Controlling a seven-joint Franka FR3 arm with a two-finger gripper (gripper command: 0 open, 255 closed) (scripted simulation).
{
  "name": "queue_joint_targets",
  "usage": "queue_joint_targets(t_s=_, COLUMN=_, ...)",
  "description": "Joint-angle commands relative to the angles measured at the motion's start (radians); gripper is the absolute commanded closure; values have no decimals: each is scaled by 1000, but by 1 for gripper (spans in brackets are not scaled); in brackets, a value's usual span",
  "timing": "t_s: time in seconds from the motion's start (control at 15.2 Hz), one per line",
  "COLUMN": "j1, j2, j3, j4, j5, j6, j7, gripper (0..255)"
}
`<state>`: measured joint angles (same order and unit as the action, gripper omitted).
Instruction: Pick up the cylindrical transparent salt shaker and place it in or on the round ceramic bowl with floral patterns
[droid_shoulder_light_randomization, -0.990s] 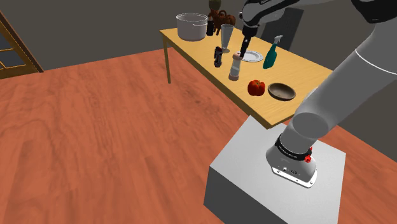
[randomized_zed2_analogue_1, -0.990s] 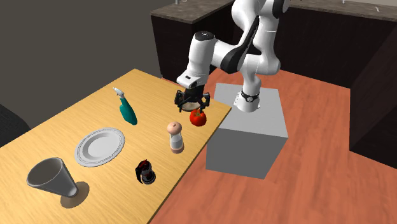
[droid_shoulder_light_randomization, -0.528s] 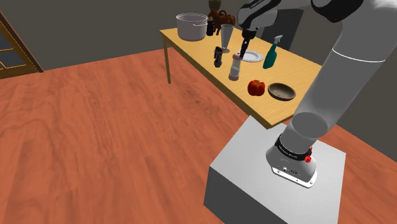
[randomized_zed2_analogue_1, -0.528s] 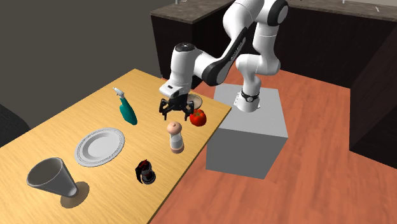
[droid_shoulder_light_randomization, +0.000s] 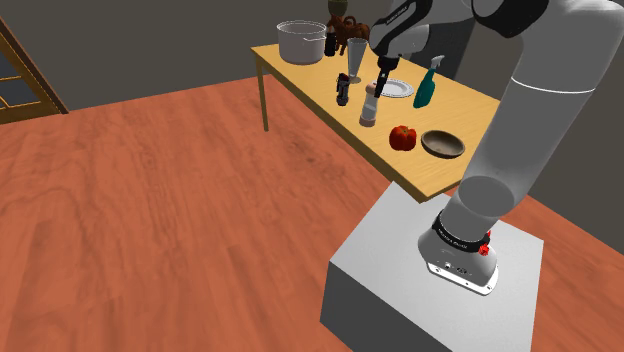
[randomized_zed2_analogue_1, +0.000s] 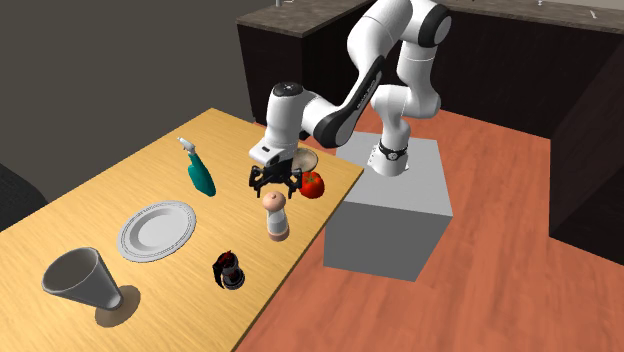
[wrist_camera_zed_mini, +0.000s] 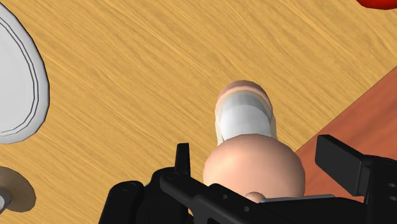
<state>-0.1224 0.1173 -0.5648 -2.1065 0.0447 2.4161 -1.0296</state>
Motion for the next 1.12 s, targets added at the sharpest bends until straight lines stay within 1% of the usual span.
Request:
queue_joint_targets(t_s=0.0, j1=-1, j2=3, j3=0, j4=0, j5=3, j6=3, j7=-2, gripper=0)
queue_joint_targets(t_s=0.33, j1=-1, j2=3, j3=0, j4=0, j5=2, j6=3, j7=-2, gripper=0)
queue_joint_targets(t_s=0.4, j1=-1, j2=3, j3=0, j4=0, j5=2, j6=3, j7=-2, gripper=255)
queue_joint_targets(t_s=0.99, j1=-1, j2=3, j3=0, j4=0, j5=3, j6=3, j7=-2, gripper=255)
queue_joint_targets(t_s=1.06, j1=1, j2=-5, j3=-1, j4=6, j5=-4, j6=-10, j7=2, gripper=255)
